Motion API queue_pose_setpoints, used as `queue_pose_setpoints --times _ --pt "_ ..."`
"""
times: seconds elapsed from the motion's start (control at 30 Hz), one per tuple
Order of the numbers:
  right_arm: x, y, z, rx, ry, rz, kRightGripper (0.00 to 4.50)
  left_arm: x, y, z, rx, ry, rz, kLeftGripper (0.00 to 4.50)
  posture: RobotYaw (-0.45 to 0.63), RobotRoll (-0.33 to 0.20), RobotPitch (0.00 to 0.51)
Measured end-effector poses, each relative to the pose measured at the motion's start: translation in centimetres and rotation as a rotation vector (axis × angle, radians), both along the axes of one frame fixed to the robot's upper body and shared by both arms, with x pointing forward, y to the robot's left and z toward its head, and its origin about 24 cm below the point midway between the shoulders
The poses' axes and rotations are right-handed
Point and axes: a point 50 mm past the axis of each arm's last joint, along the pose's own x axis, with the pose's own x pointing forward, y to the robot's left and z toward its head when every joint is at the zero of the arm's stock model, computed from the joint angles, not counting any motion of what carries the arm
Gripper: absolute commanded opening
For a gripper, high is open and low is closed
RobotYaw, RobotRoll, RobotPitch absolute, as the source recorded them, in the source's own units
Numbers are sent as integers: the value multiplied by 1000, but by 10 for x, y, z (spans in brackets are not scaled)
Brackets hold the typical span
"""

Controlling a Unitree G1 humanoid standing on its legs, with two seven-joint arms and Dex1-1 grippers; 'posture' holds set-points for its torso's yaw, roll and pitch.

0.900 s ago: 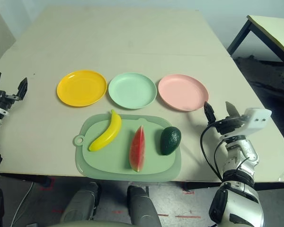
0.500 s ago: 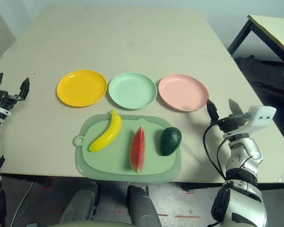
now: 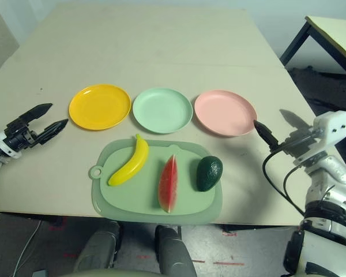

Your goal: Place the fruits into color-matched plates.

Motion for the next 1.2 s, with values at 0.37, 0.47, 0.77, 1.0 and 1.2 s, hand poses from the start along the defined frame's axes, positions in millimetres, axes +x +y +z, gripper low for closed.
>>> queue_pose_setpoints --times 0.37,0.47,0.77,1.0,1.2 --pt "-5 91 52 -646 264 559 4481 0 -32 -1 55 41 -256 4500 -76 0 219" --pt "1 117 57 -720 260 627 4481 2 -32 -2 46 58 -259 4500 -62 0 221" --pt "2 163 46 -924 259 818 4481 -4 -31 -11 42 86 -253 4500 -9 0 218" --pt "1 160 34 -991 343 827 4481 -7 -29 -11 38 72 -221 4500 5 0 212" --pt "2 160 26 -1021 380 833 4481 -10 -31 -10 35 55 -215 4500 21 0 203"
